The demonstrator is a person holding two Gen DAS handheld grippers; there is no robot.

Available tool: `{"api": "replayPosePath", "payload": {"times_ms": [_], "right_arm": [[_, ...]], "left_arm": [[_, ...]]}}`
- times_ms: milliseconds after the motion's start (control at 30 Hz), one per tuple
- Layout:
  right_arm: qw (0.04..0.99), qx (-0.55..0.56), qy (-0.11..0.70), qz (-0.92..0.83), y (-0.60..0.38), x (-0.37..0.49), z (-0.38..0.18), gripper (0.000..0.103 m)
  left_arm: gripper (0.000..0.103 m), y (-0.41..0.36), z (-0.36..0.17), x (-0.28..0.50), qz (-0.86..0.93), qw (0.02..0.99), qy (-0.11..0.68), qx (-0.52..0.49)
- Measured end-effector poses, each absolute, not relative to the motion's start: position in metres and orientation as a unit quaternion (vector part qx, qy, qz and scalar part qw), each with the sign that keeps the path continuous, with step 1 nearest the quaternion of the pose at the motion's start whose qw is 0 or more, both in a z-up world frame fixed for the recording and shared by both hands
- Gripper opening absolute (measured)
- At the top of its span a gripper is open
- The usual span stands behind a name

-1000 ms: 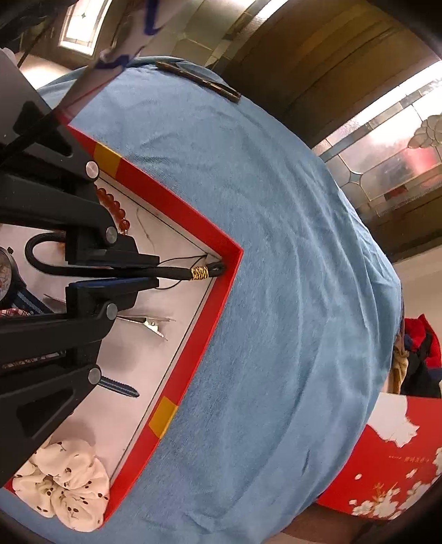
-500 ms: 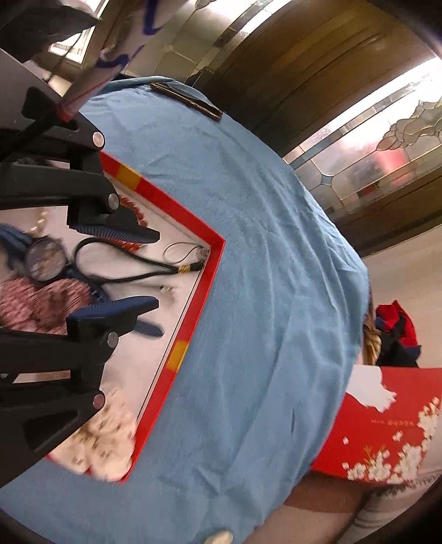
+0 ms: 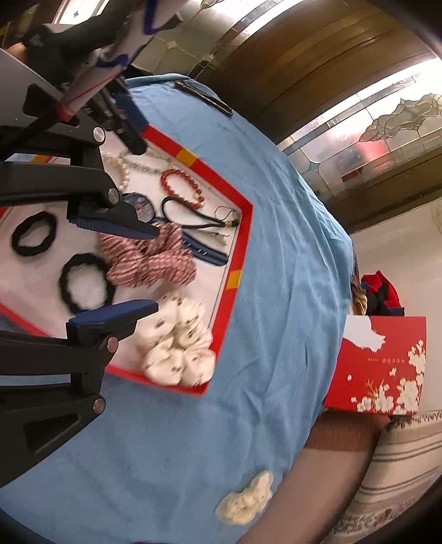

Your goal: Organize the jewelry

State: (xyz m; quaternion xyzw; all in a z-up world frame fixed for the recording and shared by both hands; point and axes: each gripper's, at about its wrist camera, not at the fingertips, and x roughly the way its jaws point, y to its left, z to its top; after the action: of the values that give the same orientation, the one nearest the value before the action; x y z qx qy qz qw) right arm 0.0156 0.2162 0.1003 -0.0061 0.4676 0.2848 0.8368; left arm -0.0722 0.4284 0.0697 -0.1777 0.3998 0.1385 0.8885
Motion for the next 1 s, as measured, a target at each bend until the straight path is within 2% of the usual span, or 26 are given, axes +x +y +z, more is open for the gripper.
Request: {"api": "replayPosePath", "payload": {"times_ms": [767, 833, 900, 967, 1000], "right_arm": [[0.832, 0.005, 0.493, 0.255, 0.154, -0.026, 0.07, 0.041], [0.834, 0.007, 0.491, 0.251, 0.144, -0.033, 0.069, 0.041], [0.838, 0.009, 0.488, 0.245, 0.133, -0.044, 0.069, 0.041], [0.843, 0.007, 0.483, 0.239, 0.125, -0.054, 0.07, 0.041], [0.845, 0.004, 0.48, 0.236, 0.121, -0.059, 0.071, 0.042]], "left_arm": [[0.056, 0.388, 0.085, -0.074, 0.164, 0.905, 0.376, -0.112], [0.061, 0.377, 0.092, -0.079, 0.188, 0.911, 0.357, -0.087], [0.072, 0.366, 0.101, -0.089, 0.223, 0.919, 0.321, -0.056], [0.076, 0.356, 0.111, -0.099, 0.242, 0.926, 0.288, -0.037], [0.084, 0.35, 0.116, -0.106, 0.252, 0.928, 0.273, -0.029]]}}
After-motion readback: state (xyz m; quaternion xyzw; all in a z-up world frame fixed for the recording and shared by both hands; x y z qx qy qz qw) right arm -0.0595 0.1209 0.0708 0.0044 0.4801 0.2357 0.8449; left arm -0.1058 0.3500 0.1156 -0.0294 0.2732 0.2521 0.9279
